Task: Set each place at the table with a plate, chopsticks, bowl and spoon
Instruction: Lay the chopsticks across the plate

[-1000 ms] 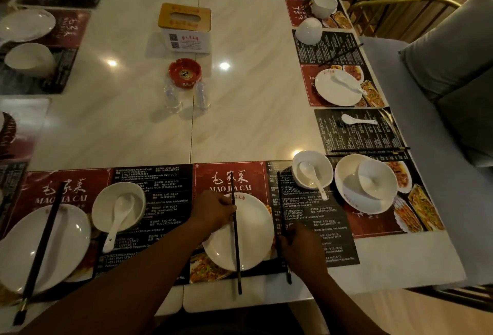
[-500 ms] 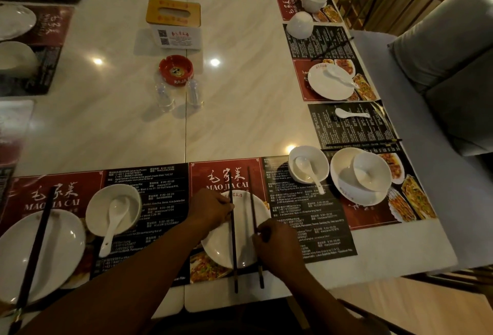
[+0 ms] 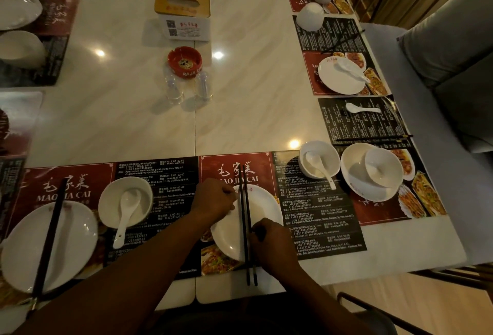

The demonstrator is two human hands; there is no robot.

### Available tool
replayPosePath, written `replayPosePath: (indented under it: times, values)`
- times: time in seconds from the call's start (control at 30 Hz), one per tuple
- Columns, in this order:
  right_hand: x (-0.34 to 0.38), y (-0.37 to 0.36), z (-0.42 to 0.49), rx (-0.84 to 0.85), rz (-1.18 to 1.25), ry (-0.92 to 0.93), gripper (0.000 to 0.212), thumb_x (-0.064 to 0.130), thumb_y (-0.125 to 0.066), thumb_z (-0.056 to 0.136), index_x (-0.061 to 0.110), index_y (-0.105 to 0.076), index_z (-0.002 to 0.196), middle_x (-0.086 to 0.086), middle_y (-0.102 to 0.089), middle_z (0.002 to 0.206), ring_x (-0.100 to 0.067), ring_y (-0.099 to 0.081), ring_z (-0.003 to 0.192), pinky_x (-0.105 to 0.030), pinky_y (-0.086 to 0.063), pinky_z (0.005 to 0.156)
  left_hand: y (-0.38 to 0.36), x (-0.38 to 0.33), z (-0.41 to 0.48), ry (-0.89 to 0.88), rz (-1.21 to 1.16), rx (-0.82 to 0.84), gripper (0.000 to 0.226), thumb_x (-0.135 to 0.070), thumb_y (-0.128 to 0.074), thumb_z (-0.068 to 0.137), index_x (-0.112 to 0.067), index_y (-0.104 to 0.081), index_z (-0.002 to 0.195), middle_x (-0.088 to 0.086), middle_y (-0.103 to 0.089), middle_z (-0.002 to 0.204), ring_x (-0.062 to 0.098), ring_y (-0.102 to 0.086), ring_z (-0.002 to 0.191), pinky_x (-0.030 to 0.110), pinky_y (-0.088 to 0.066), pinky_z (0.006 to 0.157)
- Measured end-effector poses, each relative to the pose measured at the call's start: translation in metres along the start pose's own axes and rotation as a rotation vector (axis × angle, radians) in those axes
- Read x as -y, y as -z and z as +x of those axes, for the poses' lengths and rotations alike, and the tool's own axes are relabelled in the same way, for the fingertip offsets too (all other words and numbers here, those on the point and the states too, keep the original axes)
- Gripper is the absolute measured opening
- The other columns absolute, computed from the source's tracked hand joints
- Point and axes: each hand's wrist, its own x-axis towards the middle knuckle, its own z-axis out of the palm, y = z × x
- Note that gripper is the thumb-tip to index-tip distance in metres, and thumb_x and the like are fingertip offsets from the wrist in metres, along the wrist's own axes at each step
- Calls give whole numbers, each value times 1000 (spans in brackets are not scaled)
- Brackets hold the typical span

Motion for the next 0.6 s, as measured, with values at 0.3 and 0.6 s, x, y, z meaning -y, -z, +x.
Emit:
replayPosePath:
  times: [0.3,0.6]
  values:
    - [11,-6,4,10,-60,-16,28,42,-75,82,22,-67,101,5,-71,93,-10,-66,82,-27,-58,76,18,10,5,-152,196,-94,16,-23,-78,84,-18,-77,99,-5,-74,95,3,-63,80,13,-45,70]
    - [14,-3,6,38,-54,-35,28,38,-76,82,22,-66,103,5,-70,95,-10,-66,81,-31,-61,72,21,14,6,-164,211,-109,18,-21,-79,82,-17,-76,99,-2,-74,94,8,-66,82,22,-50,78]
